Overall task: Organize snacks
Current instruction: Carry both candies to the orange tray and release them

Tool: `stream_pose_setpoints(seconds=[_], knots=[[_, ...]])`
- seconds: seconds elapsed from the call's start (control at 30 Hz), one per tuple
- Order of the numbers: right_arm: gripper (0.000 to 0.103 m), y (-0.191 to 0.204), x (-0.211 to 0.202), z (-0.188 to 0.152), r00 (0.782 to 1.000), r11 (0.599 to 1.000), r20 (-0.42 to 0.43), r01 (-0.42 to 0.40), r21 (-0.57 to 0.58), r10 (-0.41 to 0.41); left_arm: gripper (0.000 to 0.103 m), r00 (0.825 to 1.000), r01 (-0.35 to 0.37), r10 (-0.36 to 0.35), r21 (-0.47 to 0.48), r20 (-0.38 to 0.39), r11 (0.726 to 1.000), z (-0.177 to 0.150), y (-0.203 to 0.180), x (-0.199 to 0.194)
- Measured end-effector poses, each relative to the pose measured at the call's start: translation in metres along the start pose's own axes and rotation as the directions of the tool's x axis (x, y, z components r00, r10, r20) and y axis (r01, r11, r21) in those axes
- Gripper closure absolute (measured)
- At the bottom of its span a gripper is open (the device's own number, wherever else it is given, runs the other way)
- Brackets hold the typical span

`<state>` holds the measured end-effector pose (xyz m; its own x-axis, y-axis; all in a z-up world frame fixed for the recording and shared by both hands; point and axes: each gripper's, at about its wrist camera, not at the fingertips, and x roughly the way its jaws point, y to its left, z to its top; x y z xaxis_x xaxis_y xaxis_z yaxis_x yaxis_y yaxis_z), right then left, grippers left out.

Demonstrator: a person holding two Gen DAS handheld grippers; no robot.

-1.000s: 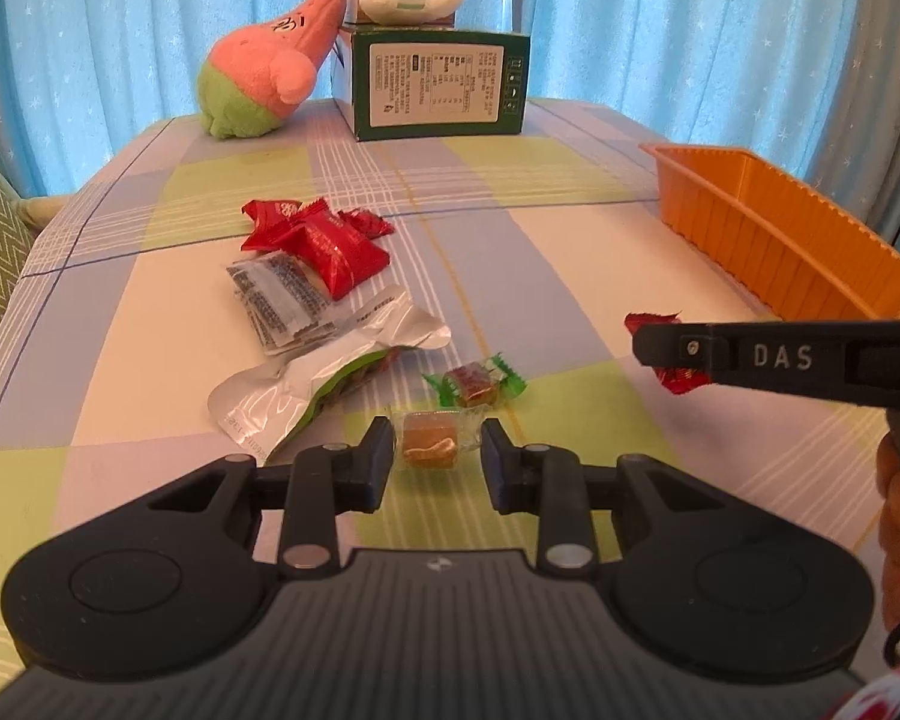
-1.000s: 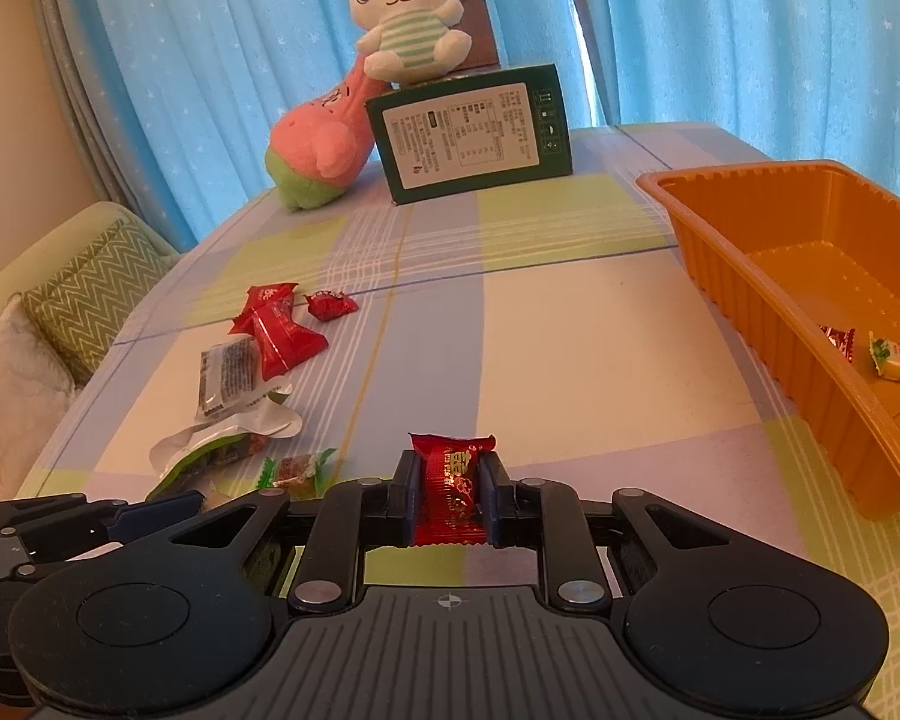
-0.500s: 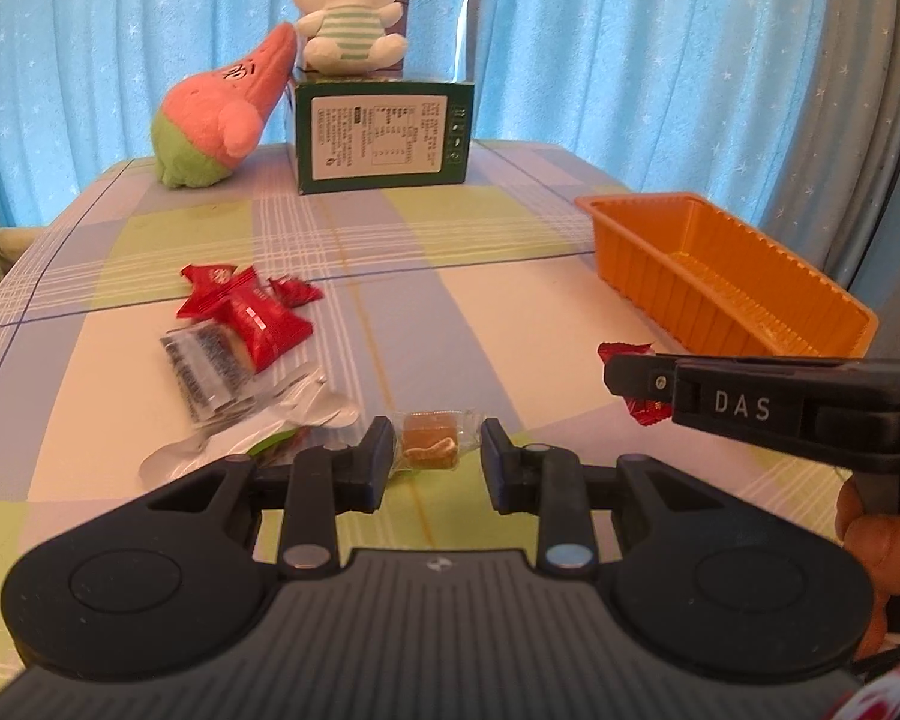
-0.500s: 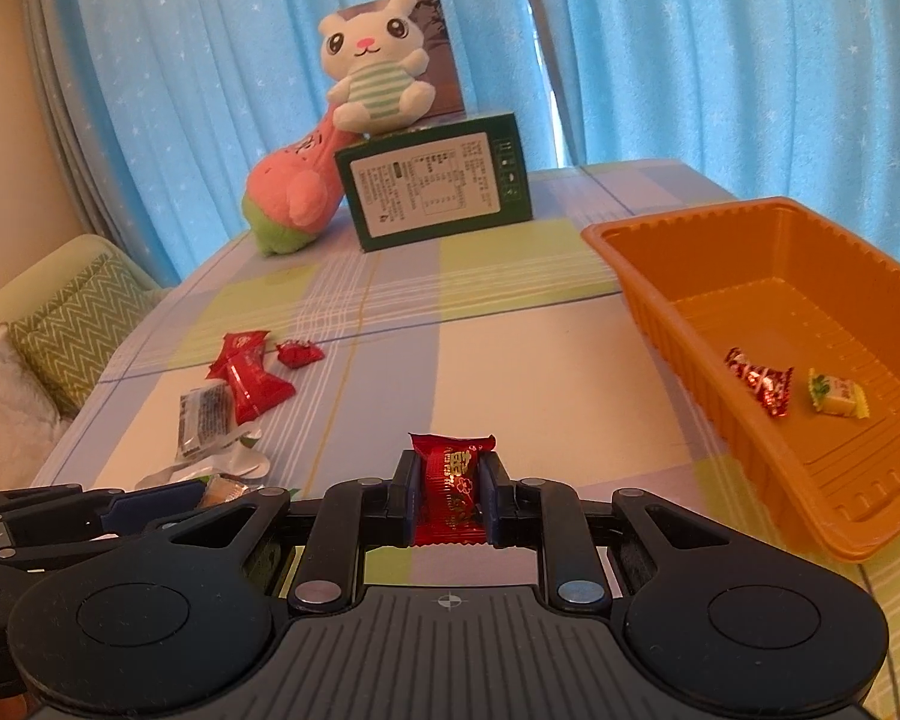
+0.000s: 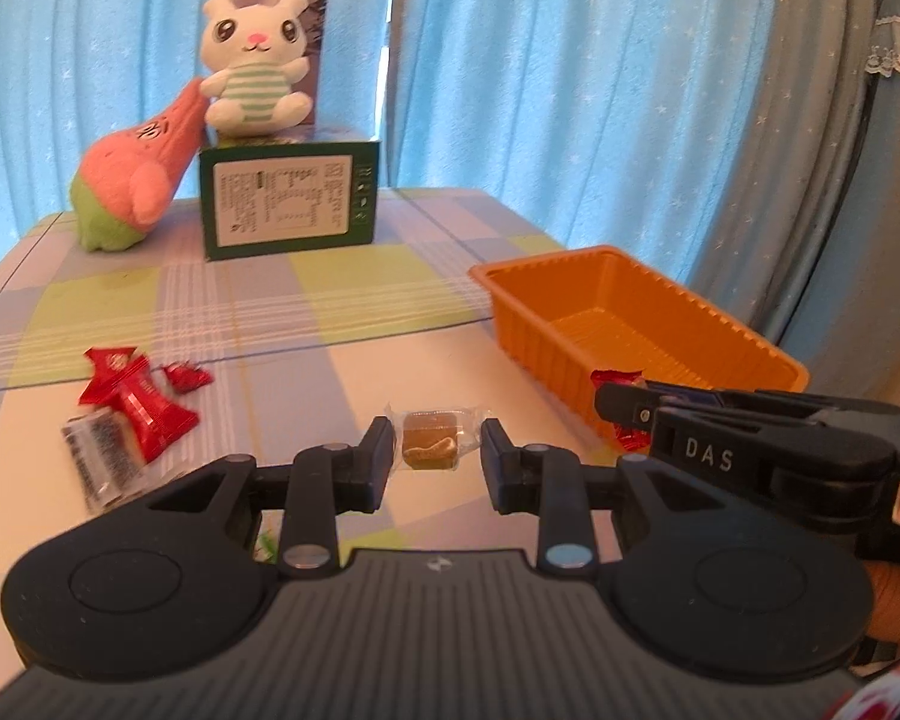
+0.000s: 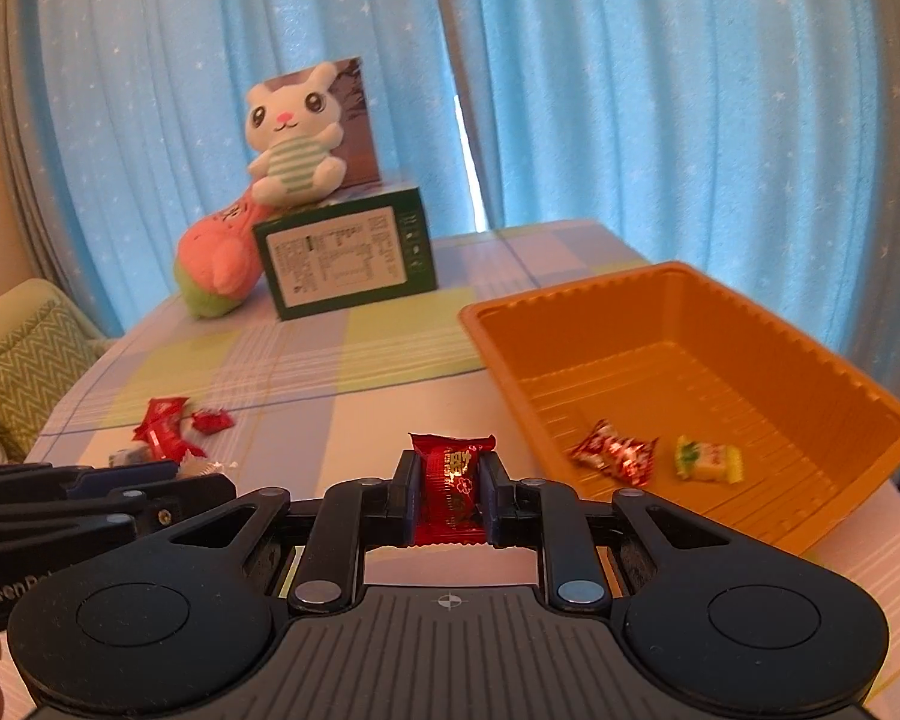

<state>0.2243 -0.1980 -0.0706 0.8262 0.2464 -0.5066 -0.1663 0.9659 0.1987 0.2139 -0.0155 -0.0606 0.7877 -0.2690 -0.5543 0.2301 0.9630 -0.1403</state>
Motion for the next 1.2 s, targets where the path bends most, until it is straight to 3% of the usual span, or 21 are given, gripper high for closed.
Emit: stream_pose_setpoints(seconds=[0.5,0.83,1.2], knots=[[0.082,-0.067,-0.021,0.033,0.988,0.99,0.065,0.138,0.027,-0.139,0.075,0.989,0.142,-0.144,0.037,0.034,0.989,0.036,-0.062,0.027],[0.082,-0.107,-0.025,0.042,0.987,0.988,0.051,0.151,0.031,-0.152,0.075,0.979,0.203,-0.204,0.08,0.002,0.976,0.04,-0.093,0.056],[0.082,-0.136,-0.02,0.036,0.981,0.972,-0.003,0.193,0.132,-0.194,0.075,0.968,0.251,-0.249,0.125,-0.027,0.96,0.04,-0.111,0.084]])
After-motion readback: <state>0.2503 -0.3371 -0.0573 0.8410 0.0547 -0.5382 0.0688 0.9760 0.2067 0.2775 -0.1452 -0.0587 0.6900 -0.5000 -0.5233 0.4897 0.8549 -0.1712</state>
